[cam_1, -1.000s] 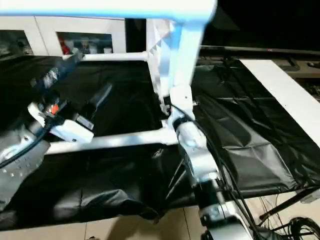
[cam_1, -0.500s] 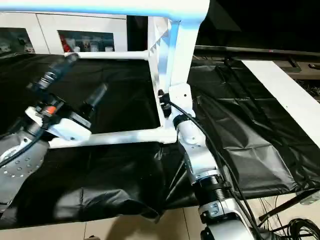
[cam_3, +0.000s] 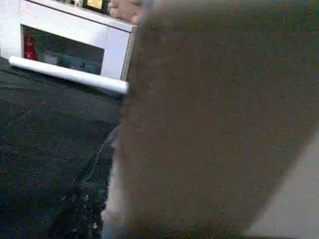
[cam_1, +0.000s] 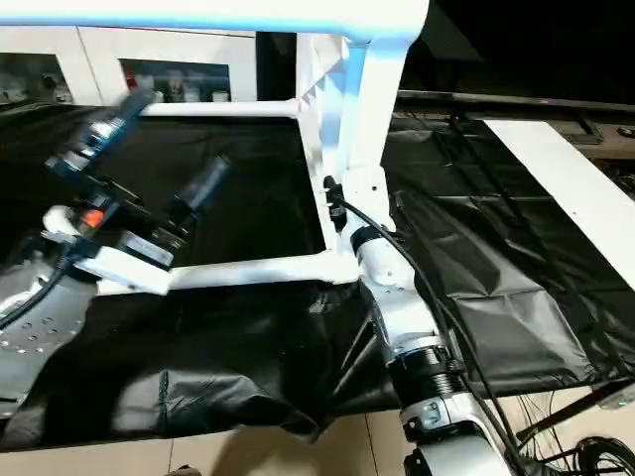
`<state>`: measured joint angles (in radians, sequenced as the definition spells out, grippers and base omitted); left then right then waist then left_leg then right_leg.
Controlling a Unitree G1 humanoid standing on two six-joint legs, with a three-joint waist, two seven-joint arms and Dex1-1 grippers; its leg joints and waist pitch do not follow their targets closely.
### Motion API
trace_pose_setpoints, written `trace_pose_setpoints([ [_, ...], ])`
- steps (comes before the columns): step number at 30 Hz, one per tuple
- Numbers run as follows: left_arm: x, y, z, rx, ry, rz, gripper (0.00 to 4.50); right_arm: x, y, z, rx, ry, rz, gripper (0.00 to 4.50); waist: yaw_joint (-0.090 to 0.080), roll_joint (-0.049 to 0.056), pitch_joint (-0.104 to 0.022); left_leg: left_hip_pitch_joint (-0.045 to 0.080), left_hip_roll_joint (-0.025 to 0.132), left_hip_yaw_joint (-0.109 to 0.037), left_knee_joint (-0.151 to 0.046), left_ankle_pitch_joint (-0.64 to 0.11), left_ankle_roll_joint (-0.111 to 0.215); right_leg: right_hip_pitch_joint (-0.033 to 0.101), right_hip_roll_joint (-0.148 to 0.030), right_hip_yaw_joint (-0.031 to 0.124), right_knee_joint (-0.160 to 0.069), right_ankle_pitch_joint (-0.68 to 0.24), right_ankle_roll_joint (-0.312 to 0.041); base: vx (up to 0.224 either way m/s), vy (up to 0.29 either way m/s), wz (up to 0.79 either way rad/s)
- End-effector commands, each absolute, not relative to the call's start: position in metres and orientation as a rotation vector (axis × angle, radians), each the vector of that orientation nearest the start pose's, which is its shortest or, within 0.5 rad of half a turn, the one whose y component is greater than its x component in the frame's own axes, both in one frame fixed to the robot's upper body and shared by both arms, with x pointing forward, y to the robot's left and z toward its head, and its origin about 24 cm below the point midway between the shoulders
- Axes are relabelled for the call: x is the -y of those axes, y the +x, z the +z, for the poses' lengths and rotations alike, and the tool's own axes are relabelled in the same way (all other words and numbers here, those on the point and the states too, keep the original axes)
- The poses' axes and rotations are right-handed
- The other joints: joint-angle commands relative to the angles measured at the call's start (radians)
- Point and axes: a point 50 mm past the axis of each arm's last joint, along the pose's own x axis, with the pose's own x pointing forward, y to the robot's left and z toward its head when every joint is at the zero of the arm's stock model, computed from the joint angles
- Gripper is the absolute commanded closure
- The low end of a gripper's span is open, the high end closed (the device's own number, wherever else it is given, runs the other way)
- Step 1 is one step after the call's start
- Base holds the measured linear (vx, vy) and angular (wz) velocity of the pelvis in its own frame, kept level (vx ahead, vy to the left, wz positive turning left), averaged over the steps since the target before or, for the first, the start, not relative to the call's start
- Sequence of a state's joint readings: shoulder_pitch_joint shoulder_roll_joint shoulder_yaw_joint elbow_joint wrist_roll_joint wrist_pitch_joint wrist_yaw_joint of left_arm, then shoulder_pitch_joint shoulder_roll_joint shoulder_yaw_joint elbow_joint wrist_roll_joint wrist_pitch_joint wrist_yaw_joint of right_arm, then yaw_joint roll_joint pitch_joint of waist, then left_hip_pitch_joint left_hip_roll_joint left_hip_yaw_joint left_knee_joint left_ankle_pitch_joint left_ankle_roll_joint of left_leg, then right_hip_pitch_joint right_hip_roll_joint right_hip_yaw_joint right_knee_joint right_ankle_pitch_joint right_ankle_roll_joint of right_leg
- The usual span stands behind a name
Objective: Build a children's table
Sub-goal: Flip table
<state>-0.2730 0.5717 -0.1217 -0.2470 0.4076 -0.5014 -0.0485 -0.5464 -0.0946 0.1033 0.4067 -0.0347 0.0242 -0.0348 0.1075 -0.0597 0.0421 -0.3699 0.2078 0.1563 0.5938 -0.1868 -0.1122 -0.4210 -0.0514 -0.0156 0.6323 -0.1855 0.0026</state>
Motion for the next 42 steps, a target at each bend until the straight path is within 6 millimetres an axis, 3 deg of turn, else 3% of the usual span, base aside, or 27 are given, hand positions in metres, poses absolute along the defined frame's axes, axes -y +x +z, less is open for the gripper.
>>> trace_pose_setpoints([
  [1,-0.139,0.244,0.193,0.988,0.925,-0.442,0.00,0.125,0.353,0.135,0.293,-0.335,0.088,2.43,0.003,0.010,-0.062,0.011,0.002,0.013,-0.062,-0.165,-0.041,0.045,-0.047,0.027,-0.052,-0.073,-0.106,0.000,0.000,0.00],
  [4,-0.139,0.243,0.199,1.015,0.921,-0.448,0.00,0.129,0.354,0.146,0.357,-0.382,0.081,2.43,0.012,0.002,-0.066,0.009,0.001,0.017,-0.056,-0.116,-0.030,0.047,-0.044,0.027,-0.044,-0.013,-0.107,0.000,0.000,0.00],
  [6,-0.143,0.245,0.206,1.038,0.961,-0.399,0.00,0.131,0.355,0.154,0.401,-0.415,0.085,2.43,0.017,0.002,-0.070,0.001,-0.003,0.018,-0.049,-0.064,-0.021,0.051,-0.041,0.028,-0.035,0.048,-0.104,0.000,0.000,0.00],
  [8,-0.147,0.246,0.211,1.046,0.999,-0.351,0.00,0.132,0.355,0.157,0.417,-0.427,0.087,2.43,0.015,-0.002,-0.069,-0.002,-0.002,0.021,-0.044,-0.054,-0.013,0.047,-0.039,0.027,-0.033,0.072,-0.103,0.000,0.000,0.00],
  [13,-0.163,0.253,0.236,1.065,1.128,-0.163,0.00,0.135,0.355,0.168,0.480,-0.493,0.115,2.43,0.012,-0.004,-0.062,-0.002,-0.001,0.022,-0.044,-0.102,-0.013,0.044,-0.044,0.027,-0.039,-0.044,-0.091,0.000,0.000,0.00],
  [14,-0.170,0.256,0.245,1.059,1.165,-0.113,0.00,0.136,0.355,0.173,0.494,-0.512,0.127,2.43,0.010,-0.010,-0.061,-0.005,-0.002,0.022,-0.045,-0.099,-0.011,0.046,-0.044,0.026,-0.040,-0.050,-0.090,0.000,0.000,0.00],
  [15,-0.181,0.261,0.258,1.029,1.210,-0.038,0.00,0.138,0.355,0.181,0.523,-0.545,0.147,2.43,0.012,-0.006,-0.062,0.000,-0.001,0.024,-0.042,-0.096,-0.011,0.042,-0.043,0.027,-0.038,-0.051,-0.090,0.000,0.000,0.00],
  [19,-0.194,0.268,0.269,0.986,1.256,0.020,0.00,0.138,0.355,0.191,0.557,-0.568,0.163,2.43,0.010,-0.009,-0.062,-0.006,-0.005,0.024,-0.039,-0.061,-0.004,0.044,-0.043,0.026,-0.032,-0.010,-0.100,0.000,0.000,0.00],
  [25,-0.207,0.283,0.269,0.872,1.307,0.043,0.00,0.131,0.351,0.204,0.605,-0.592,0.201,2.43,0.011,-0.003,-0.064,-0.006,-0.006,0.024,-0.037,-0.041,0.000,0.044,-0.042,0.027,-0.029,0.022,-0.111,0.000,0.000,0.00],
  [29,-0.207,0.283,0.274,0.877,1.233,0.056,0.39,0.128,0.350,0.213,0.627,-0.614,0.224,2.43,0.013,0.001,-0.065,-0.004,-0.004,0.024,-0.037,-0.061,-0.007,0.044,-0.043,0.026,-0.028,0.024,-0.127,0.000,0.000,0.00],
  [35,-0.197,0.282,0.261,0.862,1.176,0.006,0.98,0.130,0.351,0.230,0.638,-0.655,0.245,2.43,0.017,-0.004,-0.066,-0.006,-0.004,0.025,-0.034,-0.045,0.001,0.048,-0.042,0.026,-0.025,0.051,-0.133,0.000,0.000,0.00],
  [42,-0.188,0.281,0.254,0.852,1.093,-0.002,1.58,0.131,0.357,0.258,0.665,-0.752,0.281,2.43,0.018,-0.021,-0.063,-0.009,-0.004,0.027,-0.033,-0.050,0.020,0.048,-0.044,0.025,-0.030,-0.008,-0.128,0.000,0.000,0.00],
])
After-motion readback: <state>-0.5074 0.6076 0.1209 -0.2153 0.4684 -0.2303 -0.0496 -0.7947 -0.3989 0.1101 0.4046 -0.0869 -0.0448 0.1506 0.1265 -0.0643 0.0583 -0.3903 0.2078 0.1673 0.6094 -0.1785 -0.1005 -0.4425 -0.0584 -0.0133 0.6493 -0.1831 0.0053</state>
